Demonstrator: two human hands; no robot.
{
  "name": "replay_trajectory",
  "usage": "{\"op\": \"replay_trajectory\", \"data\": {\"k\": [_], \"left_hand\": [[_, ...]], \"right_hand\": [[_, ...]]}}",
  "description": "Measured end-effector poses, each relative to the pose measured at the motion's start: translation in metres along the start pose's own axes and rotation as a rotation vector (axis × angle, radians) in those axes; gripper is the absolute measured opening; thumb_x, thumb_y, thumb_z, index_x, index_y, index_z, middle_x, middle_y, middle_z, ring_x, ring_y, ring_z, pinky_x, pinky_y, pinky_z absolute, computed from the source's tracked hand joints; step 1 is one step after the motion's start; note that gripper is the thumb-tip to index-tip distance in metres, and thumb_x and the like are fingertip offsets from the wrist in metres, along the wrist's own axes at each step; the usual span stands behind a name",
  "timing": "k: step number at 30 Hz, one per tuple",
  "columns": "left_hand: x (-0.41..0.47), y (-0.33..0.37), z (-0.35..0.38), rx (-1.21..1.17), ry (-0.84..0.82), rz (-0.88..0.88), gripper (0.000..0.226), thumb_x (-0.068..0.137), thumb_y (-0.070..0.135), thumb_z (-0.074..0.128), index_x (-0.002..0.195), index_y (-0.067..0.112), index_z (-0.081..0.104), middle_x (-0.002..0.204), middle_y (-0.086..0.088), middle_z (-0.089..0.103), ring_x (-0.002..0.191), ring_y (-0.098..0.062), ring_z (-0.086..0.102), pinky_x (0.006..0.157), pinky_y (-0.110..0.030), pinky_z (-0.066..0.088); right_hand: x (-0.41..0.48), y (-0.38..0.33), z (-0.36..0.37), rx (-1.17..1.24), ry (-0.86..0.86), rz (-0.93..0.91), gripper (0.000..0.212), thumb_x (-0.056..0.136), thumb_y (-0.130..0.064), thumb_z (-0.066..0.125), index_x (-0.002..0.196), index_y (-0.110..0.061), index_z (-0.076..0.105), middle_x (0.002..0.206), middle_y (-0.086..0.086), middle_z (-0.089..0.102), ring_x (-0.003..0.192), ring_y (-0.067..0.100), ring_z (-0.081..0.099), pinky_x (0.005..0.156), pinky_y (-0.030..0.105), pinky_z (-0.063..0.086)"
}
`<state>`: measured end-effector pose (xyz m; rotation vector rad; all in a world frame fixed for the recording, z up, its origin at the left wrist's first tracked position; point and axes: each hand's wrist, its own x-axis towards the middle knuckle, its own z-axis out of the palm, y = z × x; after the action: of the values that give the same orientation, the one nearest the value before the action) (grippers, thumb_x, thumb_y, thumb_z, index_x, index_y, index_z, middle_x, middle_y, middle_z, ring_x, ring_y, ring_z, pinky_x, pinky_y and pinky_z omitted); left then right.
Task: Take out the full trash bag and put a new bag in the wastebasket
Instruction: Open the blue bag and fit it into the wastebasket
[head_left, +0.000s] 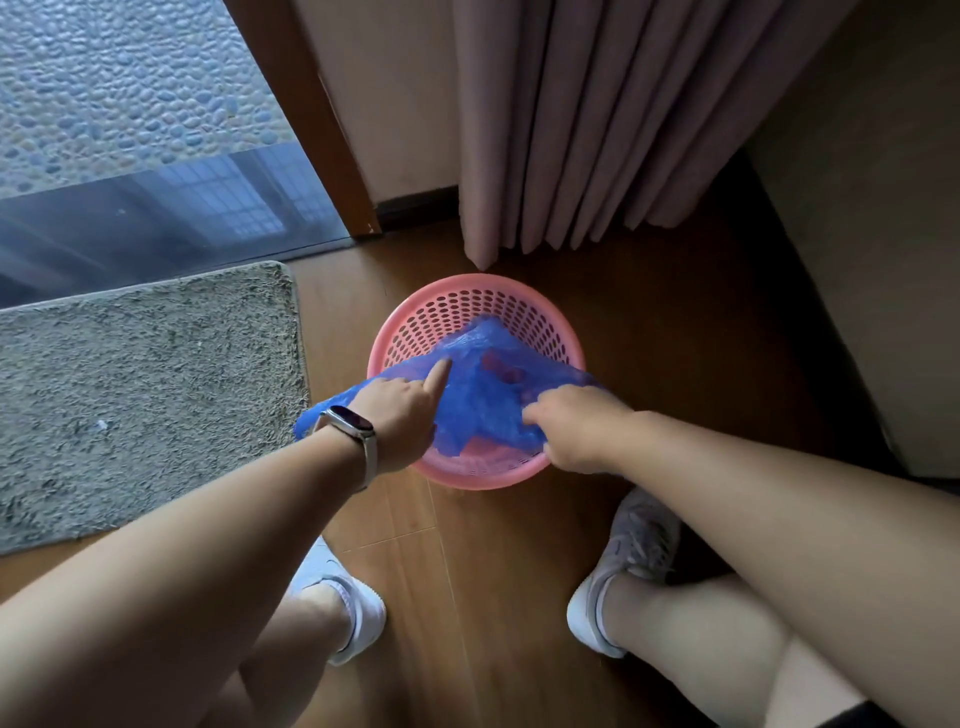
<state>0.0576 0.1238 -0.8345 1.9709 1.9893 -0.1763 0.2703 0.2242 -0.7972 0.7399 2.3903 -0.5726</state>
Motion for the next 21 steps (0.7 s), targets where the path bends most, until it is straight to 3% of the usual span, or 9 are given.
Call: {"op": "replay_trajectory", "data": {"k": [2, 4, 6, 11, 13, 17, 21], "left_hand": [[0.001, -0.011, -0.005, -0.076, 0.011, -0.002, 0.071, 0.084, 0.028, 0.065, 0.145, 0.007, 0.034, 0.096, -0.017, 0.07, 0.087, -0.038, 0.066, 0.066, -0.035, 0.043], [-0.001, -0.02, -0.013, -0.078, 0.012, 0.118, 0.039, 0.087, 0.025, 0.061, 0.124, 0.014, 0.057, 0.093, -0.012, 0.07, 0.09, -0.035, 0.064, 0.072, -0.037, 0.047], [-0.009, -0.024, -0.024, -0.058, 0.042, 0.249, 0.017, 0.084, 0.014, 0.061, 0.1, 0.015, 0.069, 0.081, -0.009, 0.069, 0.083, -0.033, 0.064, 0.07, -0.038, 0.05], [-0.029, -0.038, -0.044, 0.076, 0.162, 0.434, 0.026, 0.074, 0.003, 0.072, 0.094, 0.019, 0.074, 0.067, -0.004, 0.061, 0.066, -0.031, 0.061, 0.06, -0.035, 0.052], [-0.04, -0.043, -0.047, 0.118, 0.206, 0.505, 0.029, 0.077, 0.002, 0.065, 0.096, 0.02, 0.075, 0.065, -0.004, 0.057, 0.063, -0.03, 0.058, 0.059, -0.035, 0.052], [-0.065, -0.046, -0.04, 0.169, 0.174, 0.653, 0.035, 0.088, 0.013, 0.043, 0.097, 0.026, 0.074, 0.069, -0.004, 0.055, 0.062, -0.027, 0.056, 0.055, -0.033, 0.048], [-0.075, -0.051, -0.024, 0.258, 0.109, 0.749, 0.017, 0.086, 0.017, 0.06, 0.089, 0.028, 0.073, 0.068, 0.0, 0.053, 0.061, -0.024, 0.054, 0.055, -0.029, 0.043]], "right_hand": [[0.0, 0.004, 0.0, 0.049, 0.017, -0.001, 0.017, 0.087, -0.017, 0.055, 0.099, -0.028, 0.062, 0.1, -0.002, 0.059, 0.092, 0.023, 0.059, 0.081, 0.038, 0.053], [-0.001, 0.007, 0.0, 0.094, 0.068, 0.0, 0.014, 0.087, -0.016, 0.057, 0.089, -0.029, 0.061, 0.094, -0.004, 0.056, 0.087, 0.02, 0.057, 0.078, 0.036, 0.054], [-0.004, 0.011, 0.002, 0.119, 0.118, -0.008, 0.013, 0.087, -0.017, 0.058, 0.086, -0.03, 0.056, 0.091, -0.005, 0.053, 0.083, 0.017, 0.056, 0.074, 0.033, 0.054], [-0.02, 0.031, 0.007, 0.119, 0.18, -0.013, 0.02, 0.088, -0.015, 0.054, 0.101, -0.03, 0.058, 0.1, -0.005, 0.053, 0.09, 0.018, 0.054, 0.074, 0.031, 0.049], [-0.029, 0.04, 0.009, 0.07, 0.169, -0.033, 0.023, 0.087, -0.016, 0.053, 0.104, -0.031, 0.058, 0.103, -0.005, 0.053, 0.093, 0.019, 0.054, 0.075, 0.033, 0.046], [-0.042, 0.048, 0.01, -0.066, 0.113, -0.084, 0.009, 0.085, -0.02, 0.055, 0.086, -0.027, 0.059, 0.095, -0.006, 0.049, 0.089, 0.019, 0.052, 0.069, 0.03, 0.039], [-0.044, 0.048, 0.014, -0.155, 0.053, -0.126, 0.017, 0.086, -0.017, 0.055, 0.089, -0.028, 0.067, 0.095, -0.006, 0.047, 0.095, 0.022, 0.05, 0.072, 0.029, 0.033]]}}
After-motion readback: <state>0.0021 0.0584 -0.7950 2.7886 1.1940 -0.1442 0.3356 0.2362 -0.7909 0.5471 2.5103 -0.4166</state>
